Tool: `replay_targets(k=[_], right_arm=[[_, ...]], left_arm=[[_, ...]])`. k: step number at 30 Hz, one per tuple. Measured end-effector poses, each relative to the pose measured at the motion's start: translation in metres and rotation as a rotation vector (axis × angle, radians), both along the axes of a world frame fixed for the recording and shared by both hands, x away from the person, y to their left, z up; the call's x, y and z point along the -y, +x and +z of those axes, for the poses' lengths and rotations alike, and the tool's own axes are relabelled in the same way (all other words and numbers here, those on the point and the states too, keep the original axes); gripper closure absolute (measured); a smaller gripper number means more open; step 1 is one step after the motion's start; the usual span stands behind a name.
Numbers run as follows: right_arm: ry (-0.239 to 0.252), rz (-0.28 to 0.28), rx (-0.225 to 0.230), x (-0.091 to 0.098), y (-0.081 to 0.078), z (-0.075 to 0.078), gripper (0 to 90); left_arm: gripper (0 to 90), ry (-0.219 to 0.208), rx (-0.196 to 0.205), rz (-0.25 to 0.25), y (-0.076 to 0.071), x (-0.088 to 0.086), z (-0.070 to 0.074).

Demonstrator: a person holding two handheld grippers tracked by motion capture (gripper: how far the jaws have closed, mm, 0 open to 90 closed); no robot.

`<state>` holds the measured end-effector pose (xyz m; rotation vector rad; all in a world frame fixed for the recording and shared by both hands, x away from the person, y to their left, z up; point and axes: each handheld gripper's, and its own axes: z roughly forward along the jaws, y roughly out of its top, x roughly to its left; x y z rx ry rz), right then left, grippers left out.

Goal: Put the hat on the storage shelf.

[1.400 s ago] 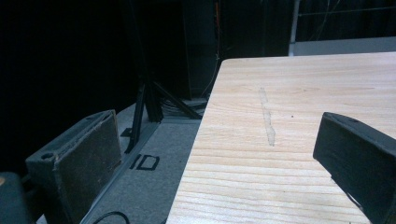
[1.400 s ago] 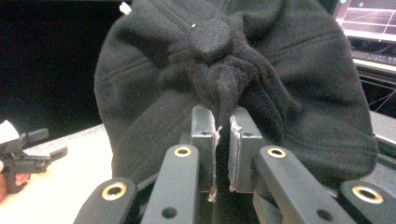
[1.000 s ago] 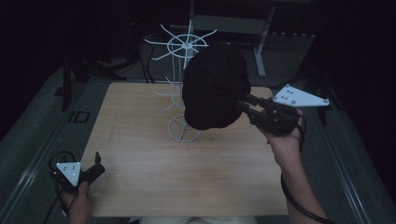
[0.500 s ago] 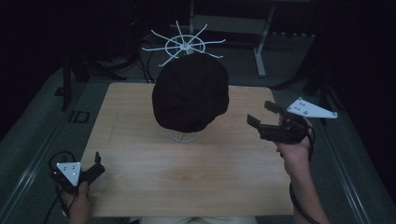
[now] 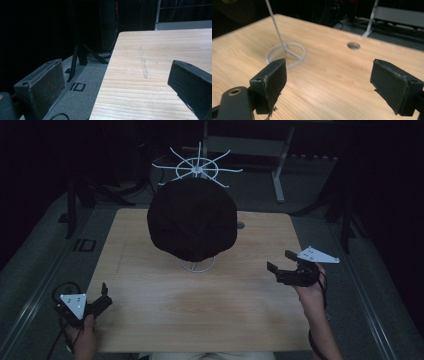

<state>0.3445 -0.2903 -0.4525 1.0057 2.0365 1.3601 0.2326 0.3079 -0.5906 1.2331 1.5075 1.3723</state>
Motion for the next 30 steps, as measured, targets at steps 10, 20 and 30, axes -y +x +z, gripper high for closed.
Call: replay_targets(k=[10,20,30], right_arm=[[-0.069,-0.072,-0.066,0.029,0.010,-0.060,13.5],[-0.090,-0.154,-0.113,0.061,0.005,-0.091,13.6],[-0.117,-0.253,-0.113,0.084,-0.011,-0.104,13.5]], left_arm=[[1.3,-0.001,-0.001,-0.001,0.000,0.000,0.000],[1.3,-0.005,-0.002,-0.002,0.000,0.000,0.000],[1.3,-0.005,-0.002,0.000,0.000,0.000,0.000]])
